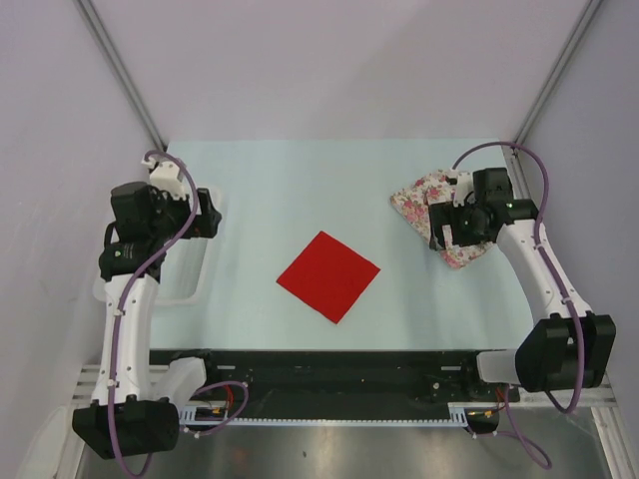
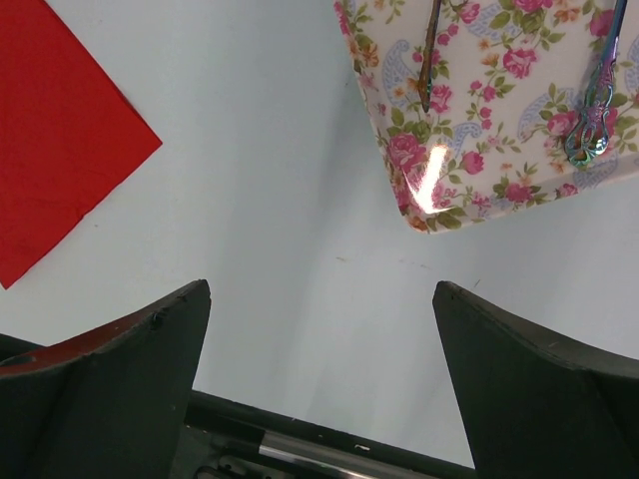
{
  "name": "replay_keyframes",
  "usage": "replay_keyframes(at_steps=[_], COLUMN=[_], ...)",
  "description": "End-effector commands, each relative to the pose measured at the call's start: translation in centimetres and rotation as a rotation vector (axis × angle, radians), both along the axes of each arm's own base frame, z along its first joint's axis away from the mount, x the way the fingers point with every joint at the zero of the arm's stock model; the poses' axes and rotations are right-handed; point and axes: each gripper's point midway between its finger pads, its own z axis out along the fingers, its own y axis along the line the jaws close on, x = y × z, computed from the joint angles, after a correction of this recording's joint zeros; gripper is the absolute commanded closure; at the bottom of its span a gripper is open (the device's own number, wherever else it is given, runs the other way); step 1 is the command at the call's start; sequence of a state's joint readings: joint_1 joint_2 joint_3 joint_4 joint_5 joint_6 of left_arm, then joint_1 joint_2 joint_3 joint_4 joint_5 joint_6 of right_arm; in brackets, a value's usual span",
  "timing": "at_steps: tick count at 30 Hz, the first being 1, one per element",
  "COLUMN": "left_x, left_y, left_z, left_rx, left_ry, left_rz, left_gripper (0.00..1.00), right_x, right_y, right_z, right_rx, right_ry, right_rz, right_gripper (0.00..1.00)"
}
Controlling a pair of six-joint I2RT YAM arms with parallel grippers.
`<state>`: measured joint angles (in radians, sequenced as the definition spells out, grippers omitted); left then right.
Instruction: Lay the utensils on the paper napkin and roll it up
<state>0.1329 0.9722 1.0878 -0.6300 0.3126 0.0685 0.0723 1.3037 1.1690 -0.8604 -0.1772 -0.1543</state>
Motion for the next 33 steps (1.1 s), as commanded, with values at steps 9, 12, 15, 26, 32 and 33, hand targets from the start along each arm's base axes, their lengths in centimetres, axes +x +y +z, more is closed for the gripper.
replay_keyframes(at_steps=[9, 12, 15, 26, 32, 33], left_x=[1.3, 1.4, 1.7, 2.7, 2.9, 2.9], left_y=[-0.8, -1.6, -2.1, -3.6, -4.3, -4.4], left_z=[1.9, 1.7, 1.5, 1.4, 1.8, 1.9], left_rx=[-0.043, -0.074, -0.089, -0.122, -0.137, -0.141], left_ry=[-0.062, -0.046, -0.044, -0.042, -0.055, -0.060], left_rz=[-0.021, -0.055, -0.071, -0.093, -0.103, -0.104], left_gripper=[0.00, 0.00, 0.00, 0.01, 0.01, 0.01], right_x=[3.4, 4.5, 5.5, 10.6, 12.4, 12.6], right_y=[-1.1, -1.5, -1.6, -2.4, -3.0, -3.0], right_z=[-1.0, -2.2, -3.4, -6.1, -8.1, -8.3], right_rx=[-0.034, -0.049, -0.056, -0.105, -0.139, -0.139], right_ry=[0.017, 0.035, 0.058, 0.047, 0.069, 0.068], right_rz=[0.026, 0.028, 0.033, 0.009, 0.000, 0.003], right_gripper=[0.00, 0.06, 0.13, 0.41, 0.48, 0.48])
